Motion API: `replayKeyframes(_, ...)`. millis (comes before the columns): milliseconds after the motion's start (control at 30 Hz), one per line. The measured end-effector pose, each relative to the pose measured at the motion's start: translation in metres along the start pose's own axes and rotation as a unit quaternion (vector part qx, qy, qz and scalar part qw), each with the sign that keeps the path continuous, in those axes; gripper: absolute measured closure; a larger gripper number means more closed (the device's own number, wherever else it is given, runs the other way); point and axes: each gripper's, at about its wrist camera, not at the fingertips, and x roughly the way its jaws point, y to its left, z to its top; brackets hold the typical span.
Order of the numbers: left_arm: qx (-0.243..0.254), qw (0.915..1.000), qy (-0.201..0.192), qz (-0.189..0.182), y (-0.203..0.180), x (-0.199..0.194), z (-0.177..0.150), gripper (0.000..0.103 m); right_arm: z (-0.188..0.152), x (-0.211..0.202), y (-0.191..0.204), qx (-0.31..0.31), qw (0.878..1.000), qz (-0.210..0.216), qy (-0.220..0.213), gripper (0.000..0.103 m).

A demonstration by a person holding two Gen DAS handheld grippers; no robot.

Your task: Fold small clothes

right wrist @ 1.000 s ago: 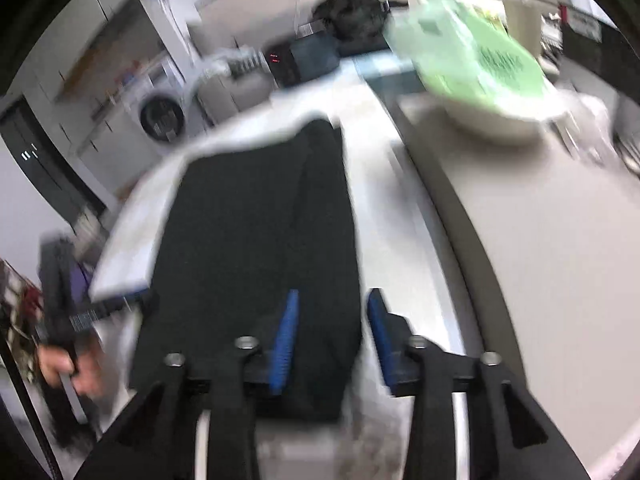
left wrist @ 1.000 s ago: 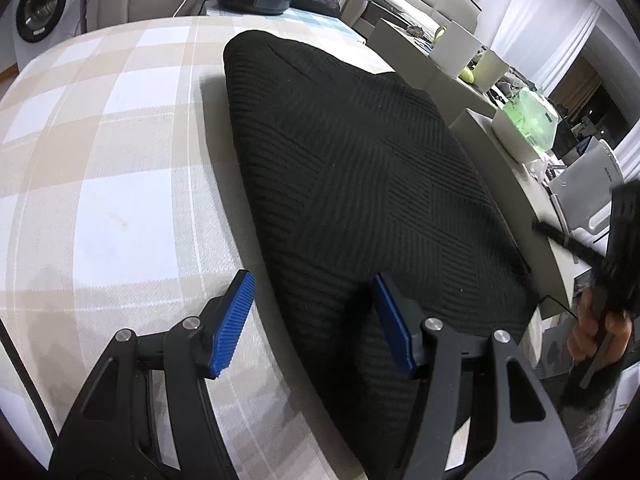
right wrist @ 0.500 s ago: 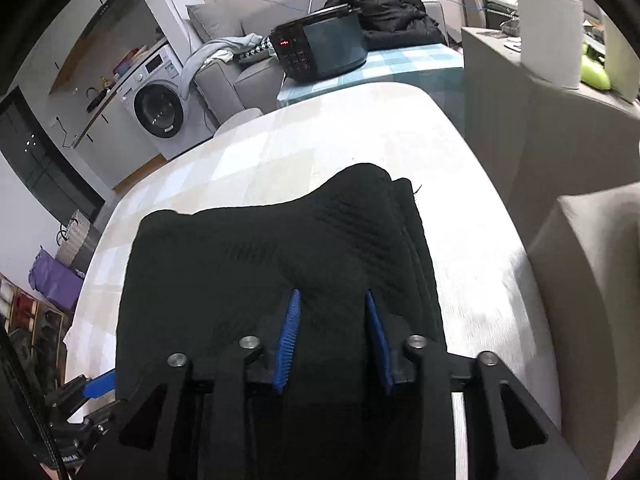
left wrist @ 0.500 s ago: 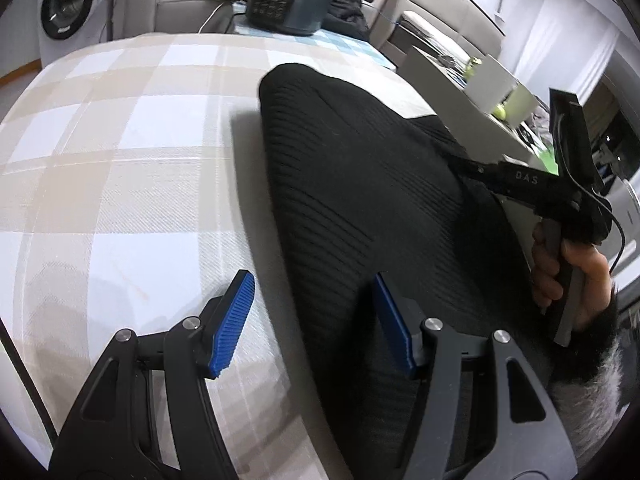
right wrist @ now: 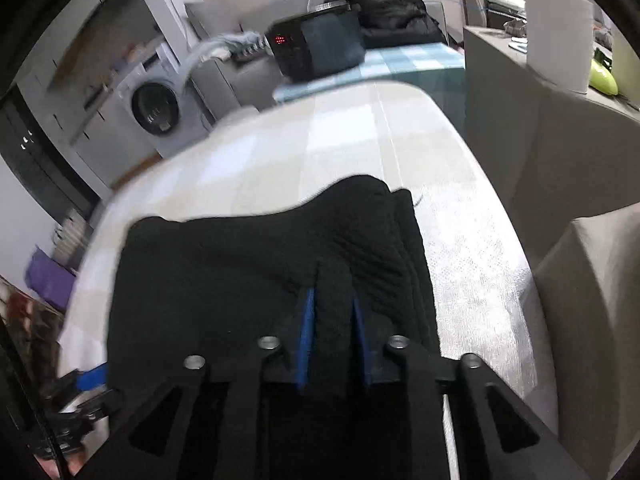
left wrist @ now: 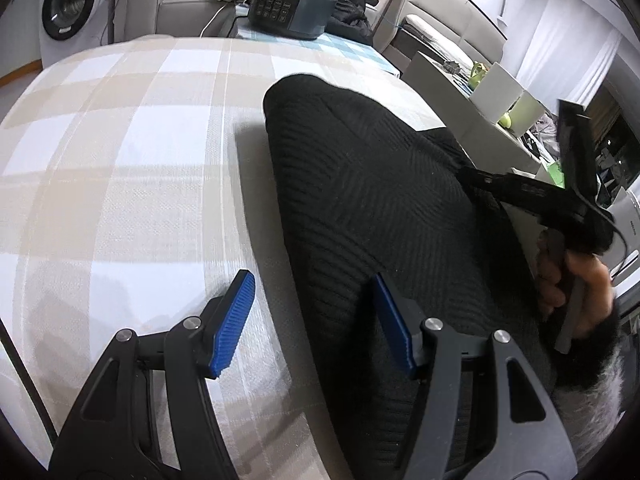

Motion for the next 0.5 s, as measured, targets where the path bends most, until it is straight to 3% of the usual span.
replayKeyframes(67, 0.000, 1.0000, -0.007, -0.002, 0.001, 0.006, 0.014, 0.045, -0.004, -0.016, 0.001, -0.007, 1.000, 0.004, -0.012, 0.065)
replayKeyframes(167, -0.013, 0.9997, -0.020, -0.007, 0.006, 0.021, 0.041, 0.045, -0.012, -0.026, 0.005, -0.022, 1.000, -0.006, -0.004, 0.064)
replayKeyframes(233, -0.019, 0.9986, -0.047, 0.014, 0.009, 0.028, 0.060, 0.045, -0.017, -0.028, 0.003, -0.022, 1.000, -0.014, 0.004, 0.064)
replayKeyframes(267, -0.025, 0.9976, -0.060, 0.024, 0.013, 0.032, 0.069, 0.048, -0.020, -0.029, 0.005, -0.022, 1.000, -0.015, 0.005, 0.064)
replayKeyframes(300, -0.030, 0.9971, -0.064, 0.030, 0.015, 0.036, 0.076, 0.064, -0.022, -0.031, 0.006, -0.022, 1.000, -0.013, 0.008, 0.064)
replayKeyframes(367, -0.031, 0.9980, -0.049, 0.026, 0.020, 0.048, 0.089, 0.078, -0.028, -0.032, 0.006, -0.024, 1.000, -0.014, 0.010, 0.064)
replayKeyframes(467, -0.020, 0.9984, -0.031, 0.044, 0.024, 0.067, 0.095, 0.076, -0.029, -0.028, 0.008, -0.038, 0.999, -0.020, 0.016, 0.064)
replayKeyframes(500, -0.013, 0.9979, -0.041, 0.049, 0.023, 0.067, 0.094, 0.074, -0.030, -0.028, 0.009, -0.042, 0.999, -0.022, 0.019, 0.064)
